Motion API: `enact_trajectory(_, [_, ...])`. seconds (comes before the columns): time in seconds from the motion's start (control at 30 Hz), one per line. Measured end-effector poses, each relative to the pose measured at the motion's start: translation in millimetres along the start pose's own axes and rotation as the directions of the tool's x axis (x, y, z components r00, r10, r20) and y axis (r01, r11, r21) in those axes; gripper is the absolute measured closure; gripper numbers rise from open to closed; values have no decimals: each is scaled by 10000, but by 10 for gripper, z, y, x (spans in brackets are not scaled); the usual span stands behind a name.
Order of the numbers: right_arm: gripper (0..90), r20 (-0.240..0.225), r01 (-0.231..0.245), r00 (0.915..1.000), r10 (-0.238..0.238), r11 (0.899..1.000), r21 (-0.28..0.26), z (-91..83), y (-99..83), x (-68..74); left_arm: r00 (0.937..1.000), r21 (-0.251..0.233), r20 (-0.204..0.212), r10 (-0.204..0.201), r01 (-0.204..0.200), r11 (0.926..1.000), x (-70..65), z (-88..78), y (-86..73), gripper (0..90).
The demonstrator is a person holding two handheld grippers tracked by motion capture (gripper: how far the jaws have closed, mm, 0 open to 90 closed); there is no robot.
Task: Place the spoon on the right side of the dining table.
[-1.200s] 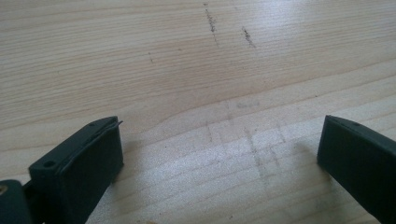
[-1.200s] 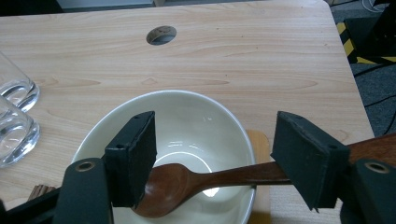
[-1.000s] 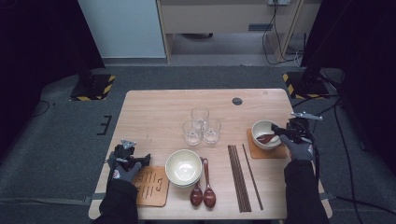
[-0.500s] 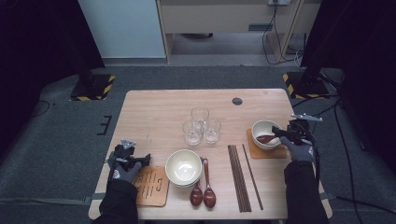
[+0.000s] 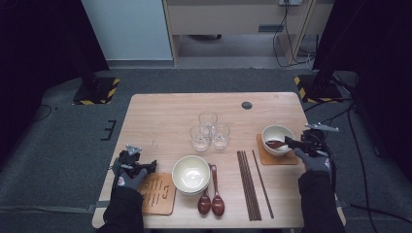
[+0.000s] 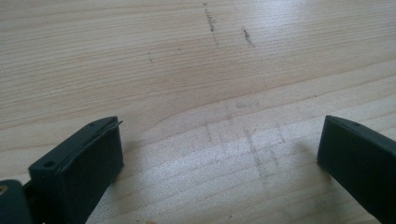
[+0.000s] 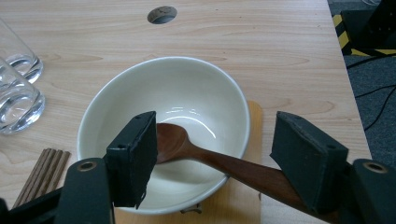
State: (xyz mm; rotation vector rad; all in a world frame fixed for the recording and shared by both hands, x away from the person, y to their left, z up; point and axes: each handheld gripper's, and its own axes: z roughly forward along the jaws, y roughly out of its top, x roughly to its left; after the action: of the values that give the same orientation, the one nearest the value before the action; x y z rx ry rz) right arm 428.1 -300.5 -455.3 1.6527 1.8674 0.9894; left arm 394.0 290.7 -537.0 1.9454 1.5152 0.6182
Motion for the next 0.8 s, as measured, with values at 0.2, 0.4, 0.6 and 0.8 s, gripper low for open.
enact_trajectory(0.2, [312, -88, 63, 9999, -62, 9999, 83, -61, -37, 26, 10000, 0, -1, 1, -1, 10000, -1, 0, 0, 0])
enact_trajectory(0.4, [313, -257, 182, 9995, -179, 9998, 101, -119, -73, 35, 10000, 0, -5, -6, 6, 10000, -3, -1, -1, 0])
enact_trajectory(0.6, [314, -402, 186, 9990, -179, 9997, 175, -154, -105, 33, 10000, -1, -10, -12, 12, 10000, -5, -1, -1, 0])
enact_trajectory(0.8, [314, -557, 188, 9983, -178, 9997, 180, -207, -137, 63, 10000, -3, -13, -15, 15, 10000, -7, -1, -1, 0])
